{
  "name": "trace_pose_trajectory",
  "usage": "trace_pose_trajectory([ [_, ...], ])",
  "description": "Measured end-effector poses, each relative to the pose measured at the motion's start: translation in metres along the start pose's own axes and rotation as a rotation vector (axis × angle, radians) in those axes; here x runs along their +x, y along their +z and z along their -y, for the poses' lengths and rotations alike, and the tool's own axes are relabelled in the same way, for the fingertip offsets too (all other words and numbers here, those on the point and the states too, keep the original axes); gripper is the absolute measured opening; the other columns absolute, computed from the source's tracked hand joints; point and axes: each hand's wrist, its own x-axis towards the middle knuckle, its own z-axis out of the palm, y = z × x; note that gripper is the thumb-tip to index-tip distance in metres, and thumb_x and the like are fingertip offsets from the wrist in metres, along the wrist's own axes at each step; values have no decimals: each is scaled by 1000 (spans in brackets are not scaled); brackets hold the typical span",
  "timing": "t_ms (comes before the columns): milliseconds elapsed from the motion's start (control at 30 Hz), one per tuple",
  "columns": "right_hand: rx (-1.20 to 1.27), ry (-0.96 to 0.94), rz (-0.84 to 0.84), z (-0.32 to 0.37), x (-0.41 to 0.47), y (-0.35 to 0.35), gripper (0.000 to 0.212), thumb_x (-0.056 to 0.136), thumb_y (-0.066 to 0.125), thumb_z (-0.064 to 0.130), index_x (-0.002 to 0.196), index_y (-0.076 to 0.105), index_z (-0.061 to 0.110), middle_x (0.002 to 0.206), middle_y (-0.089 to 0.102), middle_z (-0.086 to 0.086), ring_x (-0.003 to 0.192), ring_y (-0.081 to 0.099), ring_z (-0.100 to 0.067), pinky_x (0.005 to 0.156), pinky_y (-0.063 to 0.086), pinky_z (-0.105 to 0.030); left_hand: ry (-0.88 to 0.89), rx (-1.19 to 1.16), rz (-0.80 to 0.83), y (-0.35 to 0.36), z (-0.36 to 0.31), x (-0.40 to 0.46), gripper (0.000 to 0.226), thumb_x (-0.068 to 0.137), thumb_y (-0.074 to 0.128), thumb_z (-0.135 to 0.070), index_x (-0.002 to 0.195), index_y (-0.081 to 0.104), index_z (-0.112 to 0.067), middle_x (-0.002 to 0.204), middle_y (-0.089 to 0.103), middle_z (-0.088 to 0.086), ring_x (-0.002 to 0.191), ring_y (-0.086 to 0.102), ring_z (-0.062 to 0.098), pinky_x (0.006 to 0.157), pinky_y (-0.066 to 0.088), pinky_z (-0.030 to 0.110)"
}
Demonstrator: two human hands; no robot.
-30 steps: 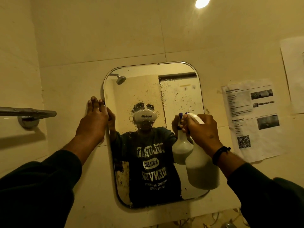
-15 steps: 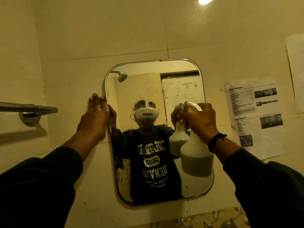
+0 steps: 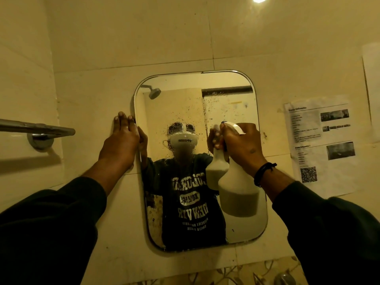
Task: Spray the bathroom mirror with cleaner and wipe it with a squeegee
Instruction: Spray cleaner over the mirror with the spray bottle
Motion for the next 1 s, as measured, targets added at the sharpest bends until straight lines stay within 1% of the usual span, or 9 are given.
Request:
trace_pose_trajectory([
  [133, -86, -7, -19, -5, -3, 4, 31, 93, 65, 26, 62, 63, 20, 58, 60, 2, 57, 62, -18, 59, 55, -34, -3, -5, -7, 0, 0, -1, 124, 66, 86, -7, 154, -1, -3, 160, -7, 23, 148, -3, 36, 107, 40, 42],
  [267, -96, -13, -41, -7, -4, 8, 32, 94, 62, 29, 63, 62, 21, 59, 61, 3, 56, 60, -12, 56, 50, -27, -3, 0, 5, 0, -1, -1, 128, 64, 87, -7, 153, -5, -1, 159, -9, 25, 148, -5, 37, 112, 33, 42],
  [367, -85, -51, -29, -6, -4, 11, 33, 94, 61, 32, 64, 65, 20, 64, 67, -5, 65, 67, -25, 68, 59, -44, 0, -34, 8, -1, 0, -2, 119, 70, 83, -6, 153, -1, 0, 159, -9, 26, 148, -7, 37, 115, 27, 43],
  [467, -35, -28, -9, -8, -2, 13, 30, 93, 59, 31, 71, 70, 13, 67, 70, -10, 65, 70, -31, 66, 59, -55, 14, -64, -3, -2, 0, -2, 109, 74, 78, -4, 153, 4, 1, 159, -7, 25, 148, -5, 37, 115, 27, 44],
  [533, -10, -16, 2, -10, -4, 14, 27, 94, 59, 28, 76, 71, 12, 69, 70, -10, 64, 70, -28, 66, 61, -52, 17, -44, -10, 0, 2, -1, 110, 73, 79, -2, 153, 3, 0, 160, -5, 25, 148, -4, 38, 113, 30, 45],
  [600, -34, -20, -34, -13, -6, 12, 28, 95, 60, 29, 74, 69, 13, 66, 69, -4, 60, 69, -19, 62, 60, -37, 17, -29, -20, 3, 3, 0, 111, 74, 79, -1, 154, 2, -1, 160, -5, 25, 148, -3, 38, 111, 33, 44],
  [700, -103, -25, -95, -14, -10, 12, 30, 94, 62, 32, 66, 64, 20, 55, 59, 8, 48, 58, -8, 49, 45, -21, 23, -19, -41, 5, 3, 1, 107, 76, 77, -1, 154, 3, -1, 160, -4, 25, 148, -2, 37, 110, 36, 43],
  [900, -128, -71, -65, -16, -10, 12, 26, 94, 61, 35, 83, 71, 14, 71, 70, -4, 65, 70, -21, 66, 61, -39, 21, -24, -37, 7, 4, 4, 109, 76, 77, -3, 154, 1, -2, 160, -5, 24, 148, -3, 37, 110, 35, 44],
  [1000, -175, -103, -86, -11, -9, 12, 27, 94, 60, 36, 83, 70, 13, 72, 70, -4, 68, 68, -20, 68, 60, -38, 22, -14, -39, 7, 4, 4, 109, 76, 77, -2, 154, 1, -2, 160, -6, 24, 148, -3, 37, 110, 35, 44],
])
